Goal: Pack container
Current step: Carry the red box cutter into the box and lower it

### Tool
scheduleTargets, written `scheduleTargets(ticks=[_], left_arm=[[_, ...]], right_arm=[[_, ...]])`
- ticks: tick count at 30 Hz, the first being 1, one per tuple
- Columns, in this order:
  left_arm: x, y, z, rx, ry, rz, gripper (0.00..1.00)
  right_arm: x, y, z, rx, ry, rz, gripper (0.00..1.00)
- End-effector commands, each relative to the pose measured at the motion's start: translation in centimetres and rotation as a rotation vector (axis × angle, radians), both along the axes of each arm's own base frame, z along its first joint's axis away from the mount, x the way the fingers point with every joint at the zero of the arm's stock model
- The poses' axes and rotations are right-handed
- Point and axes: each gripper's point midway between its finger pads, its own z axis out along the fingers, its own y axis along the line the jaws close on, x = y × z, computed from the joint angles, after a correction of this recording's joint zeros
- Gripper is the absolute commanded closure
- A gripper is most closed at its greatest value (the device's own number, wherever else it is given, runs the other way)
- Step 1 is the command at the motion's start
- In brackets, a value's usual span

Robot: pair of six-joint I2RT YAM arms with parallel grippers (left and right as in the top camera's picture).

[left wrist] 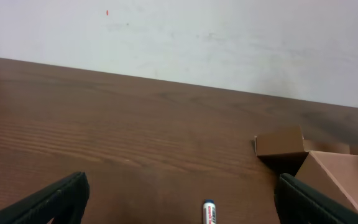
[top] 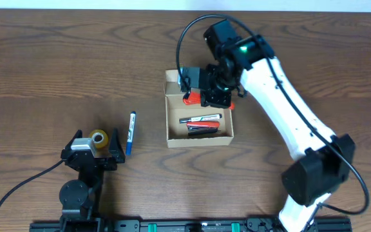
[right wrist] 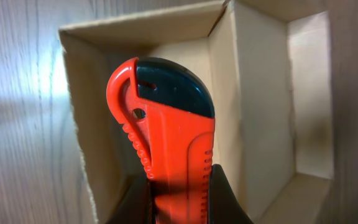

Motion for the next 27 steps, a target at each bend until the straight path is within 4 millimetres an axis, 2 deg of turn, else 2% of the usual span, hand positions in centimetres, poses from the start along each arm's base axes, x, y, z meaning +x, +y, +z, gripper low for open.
scheduleTargets(ticks=[1, 8, 17, 27], left_arm=[[-0.2, -0.4, -1.7, -0.012, 0.057, -0.021, 0.05], [-0.2, -0.4, -1.7, -0.011, 0.057, -0.020, 0.05], [-0.2, -0.4, -1.7, -0.011, 0.057, -0.021, 0.05], [-0.2, -0.4, -1.7, -0.011, 0.057, -0.021, 0.05]], right_arm=[[0.4, 0.2, -1.4, -0.031, 0.006, 0.055, 0.99], [0.0, 1.0, -4.1, -0.056, 0.069, 0.091, 0.99], [-1.6, 3.6, -5.4, -0.066, 0.075, 0.200, 0.99], [-2.2, 3.8, -9.4, -0.115, 0.174, 0.207, 0.99]])
